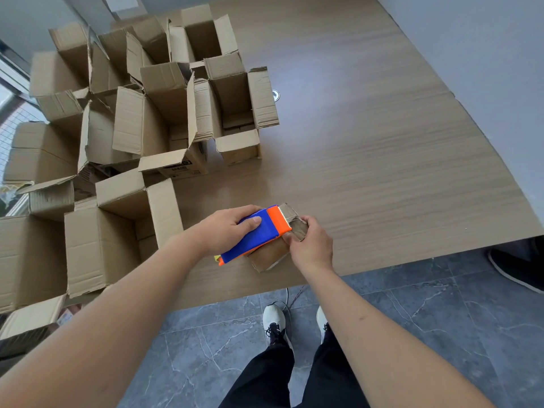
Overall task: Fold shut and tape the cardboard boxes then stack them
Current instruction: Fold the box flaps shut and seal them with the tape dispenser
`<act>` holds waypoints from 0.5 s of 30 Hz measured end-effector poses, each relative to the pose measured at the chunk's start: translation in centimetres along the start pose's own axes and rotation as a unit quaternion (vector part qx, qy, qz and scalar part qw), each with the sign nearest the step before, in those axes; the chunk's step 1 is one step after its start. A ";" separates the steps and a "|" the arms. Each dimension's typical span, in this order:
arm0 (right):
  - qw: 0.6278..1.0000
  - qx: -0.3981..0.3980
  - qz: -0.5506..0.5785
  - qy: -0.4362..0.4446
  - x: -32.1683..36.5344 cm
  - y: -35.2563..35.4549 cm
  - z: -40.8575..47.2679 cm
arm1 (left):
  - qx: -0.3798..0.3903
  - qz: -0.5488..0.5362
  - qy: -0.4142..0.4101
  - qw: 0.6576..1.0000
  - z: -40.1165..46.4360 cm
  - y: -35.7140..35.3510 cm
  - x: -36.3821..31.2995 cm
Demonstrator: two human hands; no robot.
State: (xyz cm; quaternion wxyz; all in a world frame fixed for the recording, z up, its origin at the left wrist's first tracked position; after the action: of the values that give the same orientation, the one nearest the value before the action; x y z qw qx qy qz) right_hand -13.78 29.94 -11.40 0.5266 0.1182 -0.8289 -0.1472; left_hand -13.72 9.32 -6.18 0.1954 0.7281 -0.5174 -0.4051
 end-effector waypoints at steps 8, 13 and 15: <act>0.921 0.323 -0.168 0.141 1.6 0.4 3.2 | 0.013 0.051 -0.006 0.999 1.6 0.0 -0.4; 0.883 0.374 -0.192 0.206 2.4 -2.7 3.8 | 0.034 0.084 -0.017 0.996 2.2 0.0 -1.5; 0.884 0.355 -0.191 0.238 2.7 -2.5 4.1 | 0.044 0.086 -0.018 0.995 2.4 0.0 -1.5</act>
State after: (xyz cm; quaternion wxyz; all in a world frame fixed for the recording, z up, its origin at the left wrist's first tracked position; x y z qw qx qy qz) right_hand -18.51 27.11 -11.68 0.5921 0.4850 -0.6370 0.0917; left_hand -15.83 11.01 -7.02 0.1878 0.6816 -0.5987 -0.3765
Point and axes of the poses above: each hand's wrist, its own z-axis towards the middle knuckle, its own y-axis out of the back of the hand, x = y × z, the point moved 9 cm from there along z, towards the middle knuckle, and after that the axes turned 13 degrees about z, right-handed, at the moved point
